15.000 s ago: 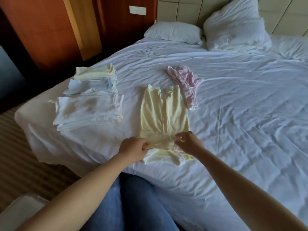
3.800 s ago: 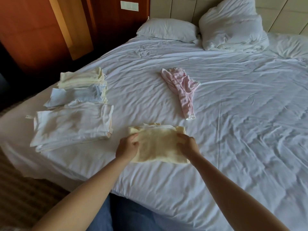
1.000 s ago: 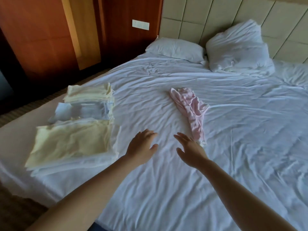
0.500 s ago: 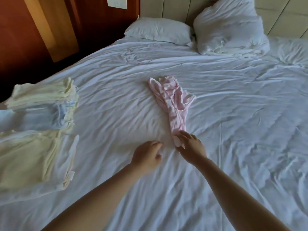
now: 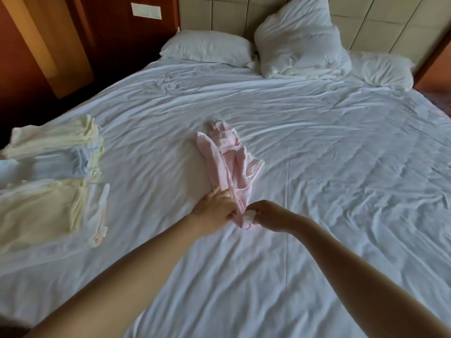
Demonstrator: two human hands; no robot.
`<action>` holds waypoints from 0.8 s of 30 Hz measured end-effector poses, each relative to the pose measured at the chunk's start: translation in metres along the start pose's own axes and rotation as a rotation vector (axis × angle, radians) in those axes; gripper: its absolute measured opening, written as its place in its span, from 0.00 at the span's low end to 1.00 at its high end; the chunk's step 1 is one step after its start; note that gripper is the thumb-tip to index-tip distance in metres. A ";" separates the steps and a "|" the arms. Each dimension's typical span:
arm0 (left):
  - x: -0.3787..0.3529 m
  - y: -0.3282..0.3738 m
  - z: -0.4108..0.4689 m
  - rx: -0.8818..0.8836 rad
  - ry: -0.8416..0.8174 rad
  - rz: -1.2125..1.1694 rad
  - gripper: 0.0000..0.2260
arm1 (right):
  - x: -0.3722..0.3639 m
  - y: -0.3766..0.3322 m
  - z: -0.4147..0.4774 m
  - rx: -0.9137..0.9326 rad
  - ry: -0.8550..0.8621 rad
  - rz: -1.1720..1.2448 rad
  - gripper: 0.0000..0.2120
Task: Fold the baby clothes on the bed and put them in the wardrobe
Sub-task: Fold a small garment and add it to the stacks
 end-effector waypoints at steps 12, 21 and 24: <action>-0.017 0.092 -0.089 0.020 -0.086 -0.366 0.08 | -0.063 0.011 -0.110 -0.251 -0.587 -0.490 0.18; 0.033 -0.026 -0.092 0.331 0.236 -0.271 0.15 | -0.017 -0.069 -0.017 0.064 0.117 -0.378 0.13; 0.036 -0.066 -0.080 0.445 0.237 -0.275 0.19 | -0.011 -0.078 0.030 0.032 0.231 -0.300 0.16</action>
Point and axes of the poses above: each hand's wrist, its own z-axis towards the middle knuckle, its own x-axis out of the back of the hand, y = z × x, the point moved 6 cm from there along z, towards the middle knuckle, and after that the axes turned 5 degrees about -z, right-handed, at the moved point
